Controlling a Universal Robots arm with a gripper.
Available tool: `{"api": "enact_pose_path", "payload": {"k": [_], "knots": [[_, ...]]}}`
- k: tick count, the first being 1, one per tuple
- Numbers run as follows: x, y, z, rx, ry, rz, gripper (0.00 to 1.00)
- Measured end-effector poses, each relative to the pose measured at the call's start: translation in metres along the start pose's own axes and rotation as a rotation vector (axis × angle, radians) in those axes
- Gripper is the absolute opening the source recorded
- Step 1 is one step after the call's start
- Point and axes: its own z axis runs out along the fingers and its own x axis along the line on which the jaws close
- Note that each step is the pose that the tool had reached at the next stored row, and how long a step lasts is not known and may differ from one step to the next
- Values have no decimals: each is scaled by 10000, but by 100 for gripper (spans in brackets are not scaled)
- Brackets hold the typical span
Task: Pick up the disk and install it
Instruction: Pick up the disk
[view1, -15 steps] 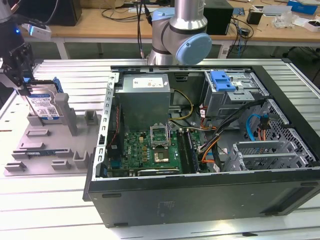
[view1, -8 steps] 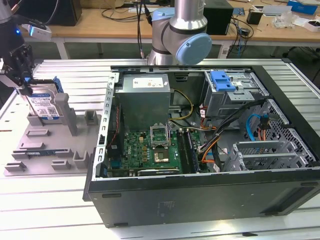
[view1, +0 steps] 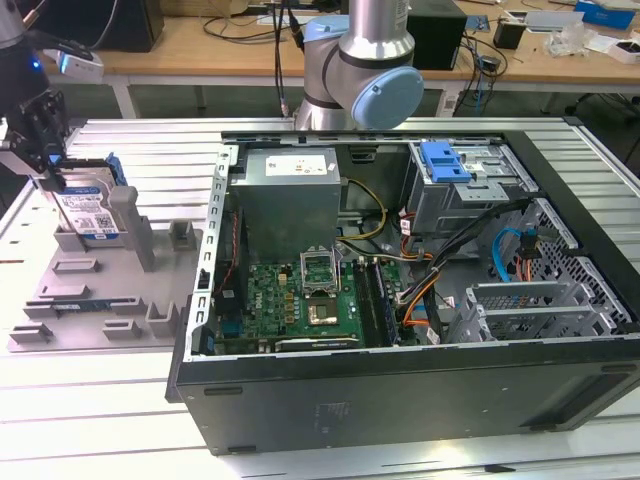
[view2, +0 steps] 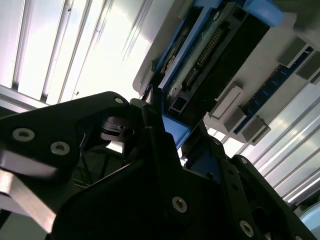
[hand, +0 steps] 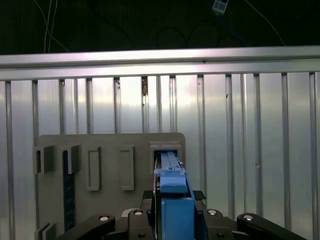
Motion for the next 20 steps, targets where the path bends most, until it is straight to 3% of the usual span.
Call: {"api": "enact_pose_path", "payload": {"k": [20], "knots": [[2,4,7,1,0,0,36]]}}
